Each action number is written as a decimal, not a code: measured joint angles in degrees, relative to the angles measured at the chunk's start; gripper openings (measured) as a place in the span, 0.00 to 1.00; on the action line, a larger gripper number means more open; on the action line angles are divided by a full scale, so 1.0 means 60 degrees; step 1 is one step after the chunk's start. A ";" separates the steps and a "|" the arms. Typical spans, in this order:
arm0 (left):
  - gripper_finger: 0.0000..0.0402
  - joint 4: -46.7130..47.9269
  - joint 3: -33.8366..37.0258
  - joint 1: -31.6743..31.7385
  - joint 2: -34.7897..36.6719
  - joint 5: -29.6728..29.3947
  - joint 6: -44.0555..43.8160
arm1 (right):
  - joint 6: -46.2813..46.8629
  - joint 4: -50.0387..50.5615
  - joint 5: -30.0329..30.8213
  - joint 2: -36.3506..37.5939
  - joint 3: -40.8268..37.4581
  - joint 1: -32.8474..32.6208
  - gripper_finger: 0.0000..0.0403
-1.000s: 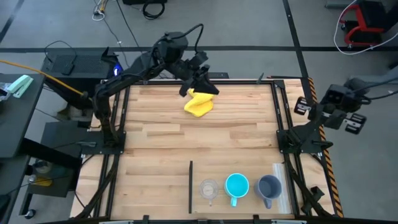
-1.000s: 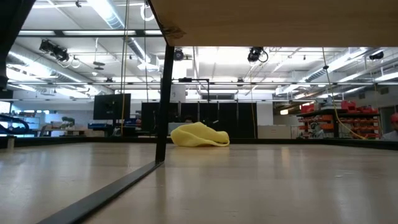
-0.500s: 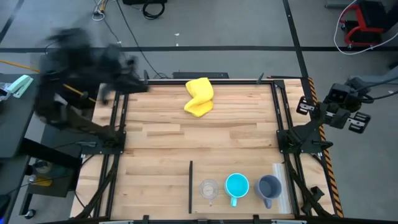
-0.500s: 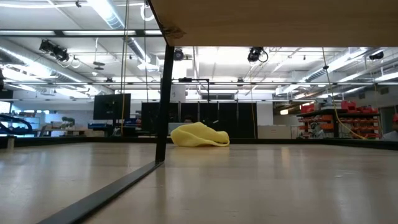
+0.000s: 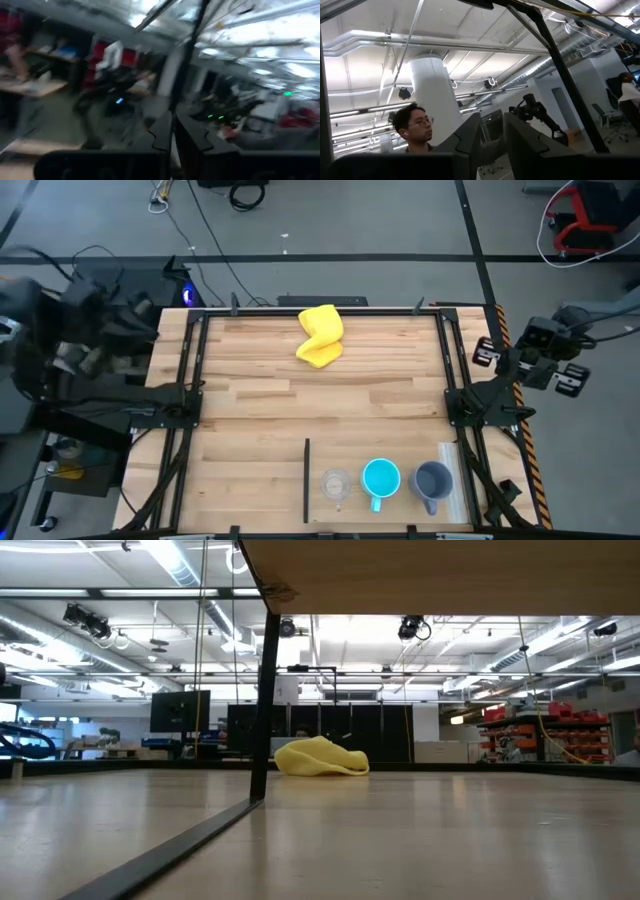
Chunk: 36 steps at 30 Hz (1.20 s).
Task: Stack small to large cups/mugs on shelf
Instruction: Return to Home Position
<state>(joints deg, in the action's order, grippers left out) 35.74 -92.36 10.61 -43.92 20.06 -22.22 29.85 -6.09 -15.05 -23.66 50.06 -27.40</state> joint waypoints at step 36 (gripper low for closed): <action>0.05 -0.7667 1.2623 0.0073 0.7235 0.0880 -0.2423 | -0.0021 -0.4724 -0.0142 0.0975 -0.4346 0.0000 0.23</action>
<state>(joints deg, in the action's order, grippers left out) -10.26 -16.62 11.05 -0.51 25.34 -36.76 29.72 -34.43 -15.90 -17.81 23.99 -27.40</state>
